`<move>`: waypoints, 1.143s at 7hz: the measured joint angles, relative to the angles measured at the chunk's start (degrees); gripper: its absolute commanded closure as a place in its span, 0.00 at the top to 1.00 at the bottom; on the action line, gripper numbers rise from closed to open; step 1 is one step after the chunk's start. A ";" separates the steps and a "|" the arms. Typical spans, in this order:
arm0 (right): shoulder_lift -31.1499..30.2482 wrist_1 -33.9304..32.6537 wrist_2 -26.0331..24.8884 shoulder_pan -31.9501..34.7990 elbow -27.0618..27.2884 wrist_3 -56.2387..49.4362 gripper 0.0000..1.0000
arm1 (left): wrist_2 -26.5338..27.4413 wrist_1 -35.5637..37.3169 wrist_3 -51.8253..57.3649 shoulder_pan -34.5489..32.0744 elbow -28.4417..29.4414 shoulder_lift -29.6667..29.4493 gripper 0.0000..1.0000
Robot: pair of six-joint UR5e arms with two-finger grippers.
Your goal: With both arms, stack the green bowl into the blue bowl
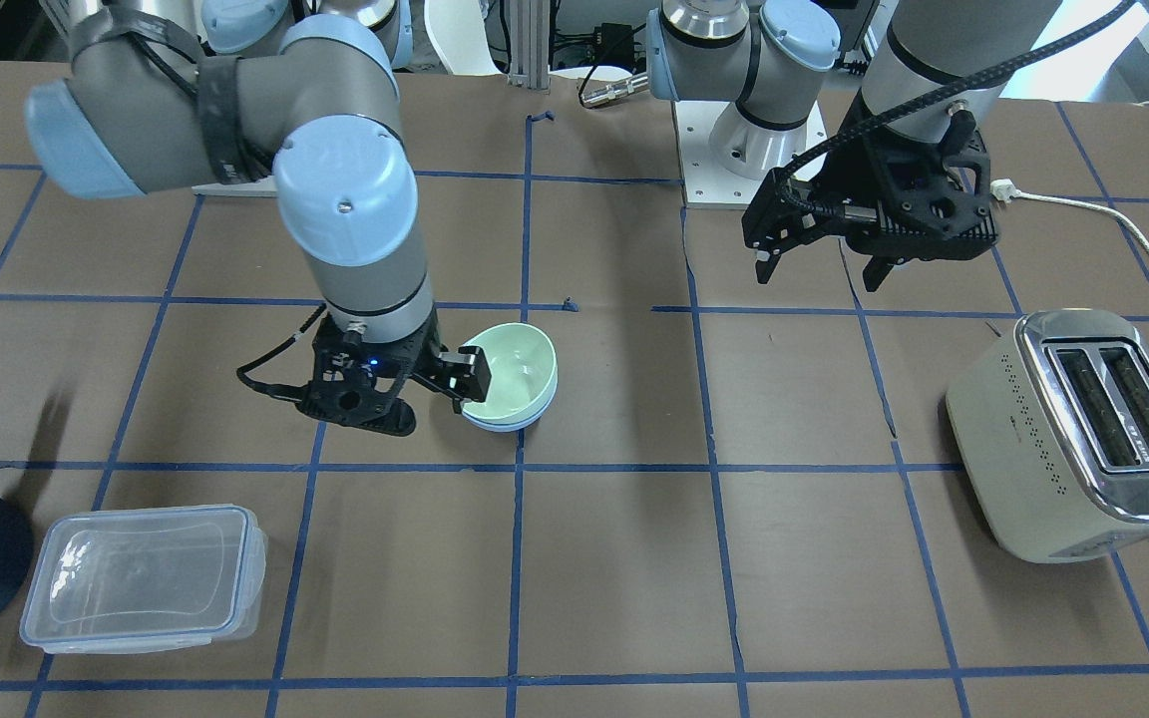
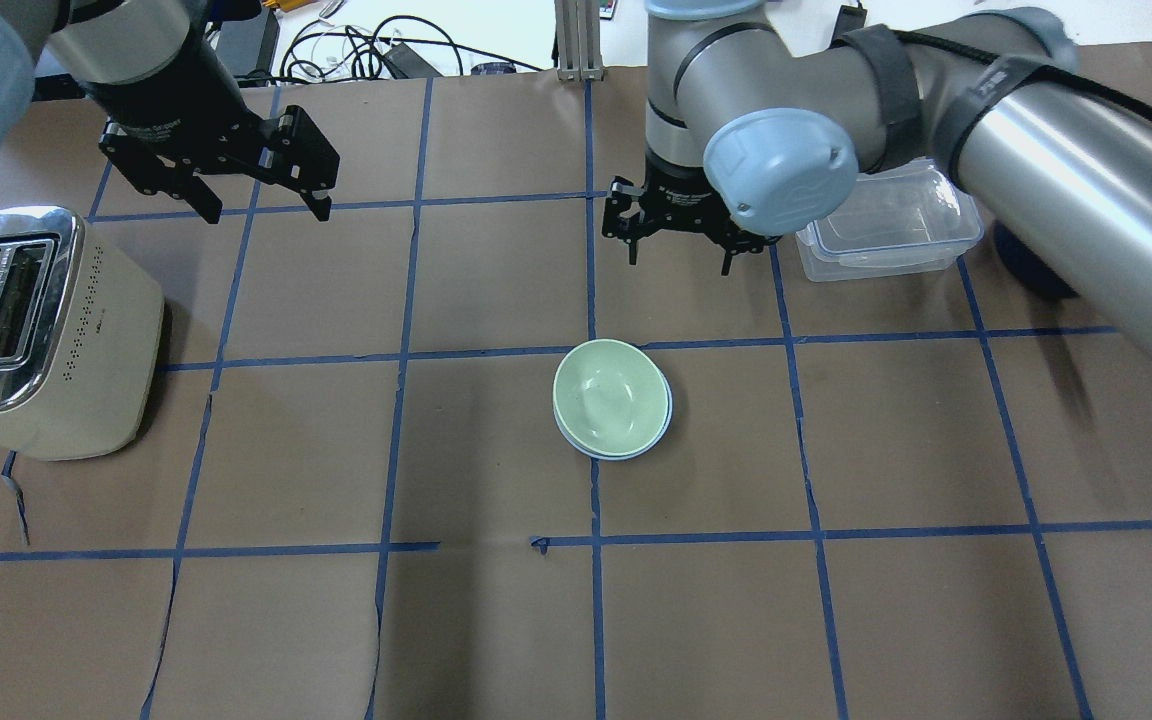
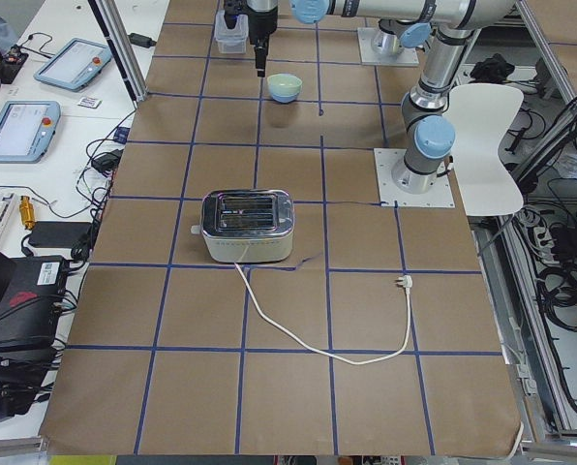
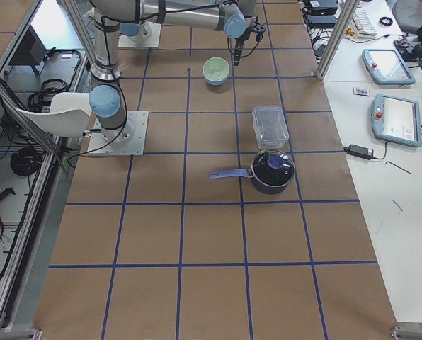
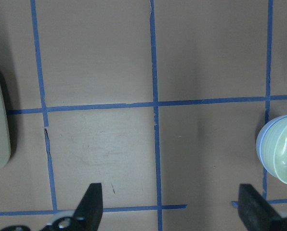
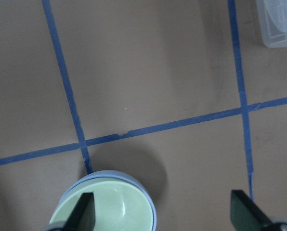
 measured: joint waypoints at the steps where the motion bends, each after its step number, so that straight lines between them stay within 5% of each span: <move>1: -2.57 2.00 -0.18 -2.50 0.09 -3.73 1.00 | -0.03 0.00 -0.02 0.02 0.01 0.00 1.00; 4: -11.74 9.20 -0.44 -8.08 3.08 -15.86 1.00 | -0.13 0.00 0.00 0.04 -0.02 0.00 1.00; 8: -16.09 8.91 -0.38 -9.39 6.07 -16.90 1.00 | -0.16 0.04 -0.02 -0.07 0.09 0.03 1.00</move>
